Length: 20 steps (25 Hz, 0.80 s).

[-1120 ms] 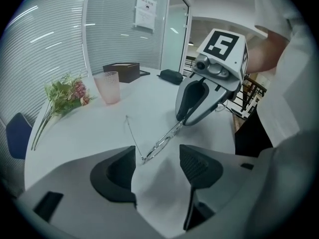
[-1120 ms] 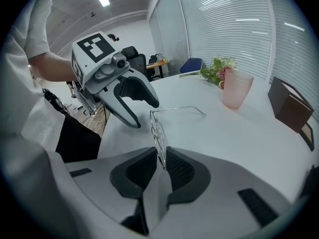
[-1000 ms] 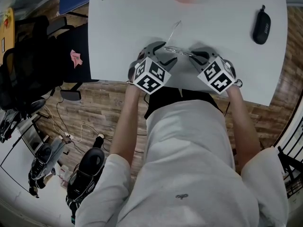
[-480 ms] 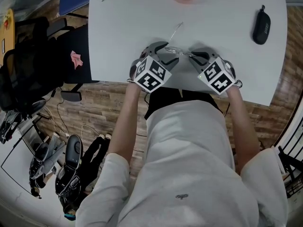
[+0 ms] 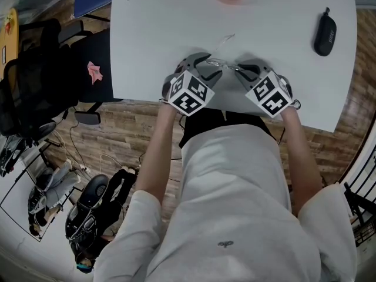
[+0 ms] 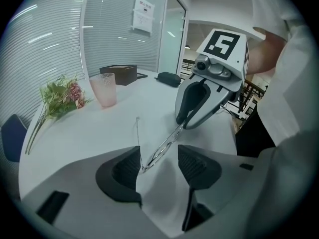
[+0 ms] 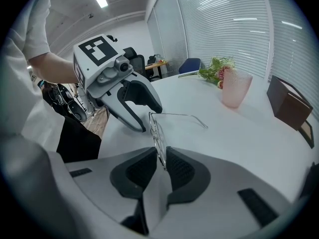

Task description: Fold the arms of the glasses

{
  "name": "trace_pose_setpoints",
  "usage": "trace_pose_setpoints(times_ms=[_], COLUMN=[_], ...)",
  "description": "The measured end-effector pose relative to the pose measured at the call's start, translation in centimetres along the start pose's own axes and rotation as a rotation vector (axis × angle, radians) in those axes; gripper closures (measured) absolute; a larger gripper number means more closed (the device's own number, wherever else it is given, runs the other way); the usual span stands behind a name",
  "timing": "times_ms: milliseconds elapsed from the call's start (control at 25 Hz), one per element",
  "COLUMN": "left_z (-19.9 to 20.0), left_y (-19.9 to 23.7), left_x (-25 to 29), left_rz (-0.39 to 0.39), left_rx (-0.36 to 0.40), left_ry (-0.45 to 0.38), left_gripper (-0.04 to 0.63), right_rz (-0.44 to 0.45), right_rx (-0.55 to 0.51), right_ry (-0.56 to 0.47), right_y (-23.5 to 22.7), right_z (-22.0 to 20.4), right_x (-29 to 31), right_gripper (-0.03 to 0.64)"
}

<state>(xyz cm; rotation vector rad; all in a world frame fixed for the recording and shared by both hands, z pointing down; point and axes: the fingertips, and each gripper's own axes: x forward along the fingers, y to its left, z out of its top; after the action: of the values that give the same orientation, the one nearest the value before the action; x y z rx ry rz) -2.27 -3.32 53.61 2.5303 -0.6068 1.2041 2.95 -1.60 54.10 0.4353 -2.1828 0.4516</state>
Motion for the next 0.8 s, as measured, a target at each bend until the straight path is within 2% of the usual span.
trace_pose_setpoints(times_ms=[120, 800], left_z=[-0.1, -0.7], left_y=[-0.2, -0.6], left_x=[0.0, -0.6], left_rz=[0.001, 0.015], left_rx=[-0.001, -0.005], left_ry=[0.000, 0.000], left_gripper=[0.380, 0.456], right_rz=[-0.003, -0.008], right_rx=[-0.001, 0.013], right_ry=[-0.002, 0.027], right_y=[0.0, 0.1], right_z=[-0.1, -1.0], right_x=[0.0, 0.0], right_gripper=[0.552, 0.540])
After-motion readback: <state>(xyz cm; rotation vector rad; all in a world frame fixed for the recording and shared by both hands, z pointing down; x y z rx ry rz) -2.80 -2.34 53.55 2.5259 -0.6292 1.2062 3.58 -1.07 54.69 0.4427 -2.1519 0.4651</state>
